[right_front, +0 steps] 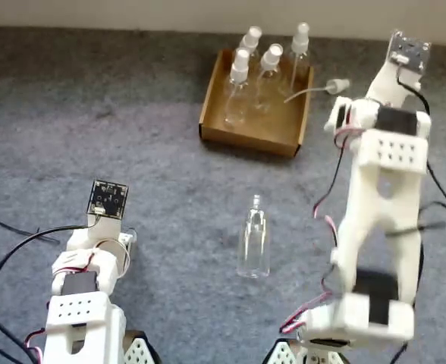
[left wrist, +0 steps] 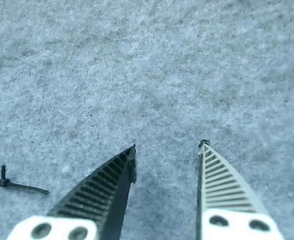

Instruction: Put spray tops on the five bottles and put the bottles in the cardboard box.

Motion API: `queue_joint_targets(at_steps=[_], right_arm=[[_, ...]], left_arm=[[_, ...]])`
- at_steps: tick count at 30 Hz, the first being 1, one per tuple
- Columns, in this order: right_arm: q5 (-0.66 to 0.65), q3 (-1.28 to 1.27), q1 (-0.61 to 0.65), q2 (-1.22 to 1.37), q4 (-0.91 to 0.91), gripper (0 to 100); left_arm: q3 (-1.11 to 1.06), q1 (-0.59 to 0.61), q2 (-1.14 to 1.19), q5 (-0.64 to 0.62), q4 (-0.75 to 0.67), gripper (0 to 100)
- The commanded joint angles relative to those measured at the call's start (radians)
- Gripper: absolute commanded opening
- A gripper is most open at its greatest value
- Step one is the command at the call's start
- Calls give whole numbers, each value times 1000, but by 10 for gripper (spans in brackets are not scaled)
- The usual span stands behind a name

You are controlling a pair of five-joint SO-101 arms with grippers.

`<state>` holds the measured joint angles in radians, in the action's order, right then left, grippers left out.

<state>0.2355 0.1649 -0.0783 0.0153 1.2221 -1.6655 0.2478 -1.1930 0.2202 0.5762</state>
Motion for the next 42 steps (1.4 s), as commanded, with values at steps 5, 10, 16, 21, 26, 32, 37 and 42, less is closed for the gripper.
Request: queue_joint_targets(at_steps=[5,10,16,21,26,32,37,42], right_arm=[[158,529,12,498,-157,361],[161,809,42,805,-288,361],[175,1122,82,1121,-386,361],[272,1317,53,1283,-435,361],[265,1382,44,1360,-513,361],[265,1383,50,1408,-518,361],[265,1385,42,1408,-518,361],[152,1385,42,1406,-518,361]], left_arm=[[-2,12,-12,5,-12,189],[-2,13,-12,5,-12,189],[-1,15,-12,5,-12,189],[7,15,-13,6,20,189],[7,15,-13,6,21,189],[7,15,-13,6,21,189],[7,15,-13,6,21,189],[5,8,-13,6,17,189]])
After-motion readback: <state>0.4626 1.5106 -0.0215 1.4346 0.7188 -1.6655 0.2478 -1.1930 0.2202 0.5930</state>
